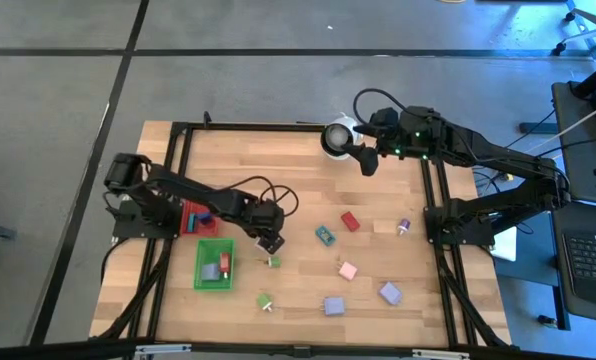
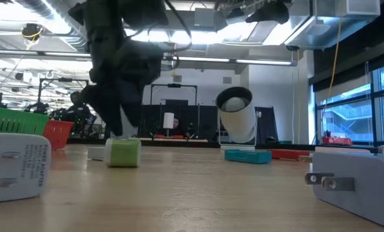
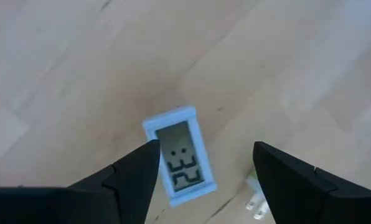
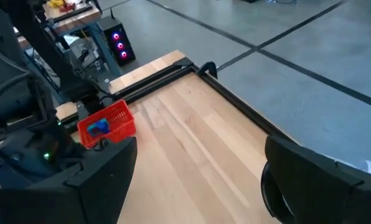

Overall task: Pick & Place Office items
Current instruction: Put the white digital timer into the red bin

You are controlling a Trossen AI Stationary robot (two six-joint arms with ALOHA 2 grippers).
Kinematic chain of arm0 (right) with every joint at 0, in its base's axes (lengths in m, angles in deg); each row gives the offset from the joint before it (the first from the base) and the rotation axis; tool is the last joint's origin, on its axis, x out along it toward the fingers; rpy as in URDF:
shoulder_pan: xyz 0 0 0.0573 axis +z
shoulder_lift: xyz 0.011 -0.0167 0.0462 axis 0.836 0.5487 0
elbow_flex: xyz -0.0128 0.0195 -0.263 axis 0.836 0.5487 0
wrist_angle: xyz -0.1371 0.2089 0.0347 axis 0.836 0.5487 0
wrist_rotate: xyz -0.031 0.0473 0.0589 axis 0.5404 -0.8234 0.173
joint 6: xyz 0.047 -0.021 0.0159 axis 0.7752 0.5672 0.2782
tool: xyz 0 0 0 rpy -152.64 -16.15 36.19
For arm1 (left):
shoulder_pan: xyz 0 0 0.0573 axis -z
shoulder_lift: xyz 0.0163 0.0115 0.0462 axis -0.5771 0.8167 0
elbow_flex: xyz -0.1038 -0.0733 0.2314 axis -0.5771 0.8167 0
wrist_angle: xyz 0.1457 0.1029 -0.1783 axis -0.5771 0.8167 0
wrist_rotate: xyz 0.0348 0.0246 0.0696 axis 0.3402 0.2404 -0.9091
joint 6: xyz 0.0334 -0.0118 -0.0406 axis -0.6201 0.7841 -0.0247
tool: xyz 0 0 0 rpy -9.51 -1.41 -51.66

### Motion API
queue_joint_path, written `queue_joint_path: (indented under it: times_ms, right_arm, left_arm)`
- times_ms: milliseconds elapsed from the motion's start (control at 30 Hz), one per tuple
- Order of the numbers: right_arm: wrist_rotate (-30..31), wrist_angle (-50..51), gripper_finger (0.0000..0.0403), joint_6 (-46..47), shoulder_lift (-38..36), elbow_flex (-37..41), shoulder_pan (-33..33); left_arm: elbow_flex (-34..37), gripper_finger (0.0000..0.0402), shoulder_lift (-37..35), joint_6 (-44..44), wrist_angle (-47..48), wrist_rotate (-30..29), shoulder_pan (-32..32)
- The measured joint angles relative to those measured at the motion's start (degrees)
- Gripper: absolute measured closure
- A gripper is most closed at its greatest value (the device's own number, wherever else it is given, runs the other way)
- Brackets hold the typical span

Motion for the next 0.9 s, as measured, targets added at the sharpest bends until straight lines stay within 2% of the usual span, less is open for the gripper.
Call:
queue_joint_path:
  times_ms: [433, 633, 733, 900]
  right_arm:
    - [0.0, 1.2, 0.0046, -3.3, 0.0, 0.0, 0.0]
    - [0.0, 3.0, 0.0046, -4.3, 0.0, 0.0, 0.0]
    - [0.0, 3.5, 0.0046, -4.4, 0.0, 0.0, 0.0]
    - [0.0, 4.0, 0.0046, -4.5, 0.0, 0.0, 0.0]
  left_arm:
    - [-0.2, 0.0149, 7.0, 1.5, -0.9, -3.0, 1.0]
    - [-0.3, 0.0153, 7.4, 6.2, -0.9, -4.8, 1.0]
    - [-0.1, 0.0174, 7.1, 7.5, -0.9, -5.0, 1.0]
    - [-0.1, 0.0232, 7.1, 8.8, -0.2, -4.7, 1.0]
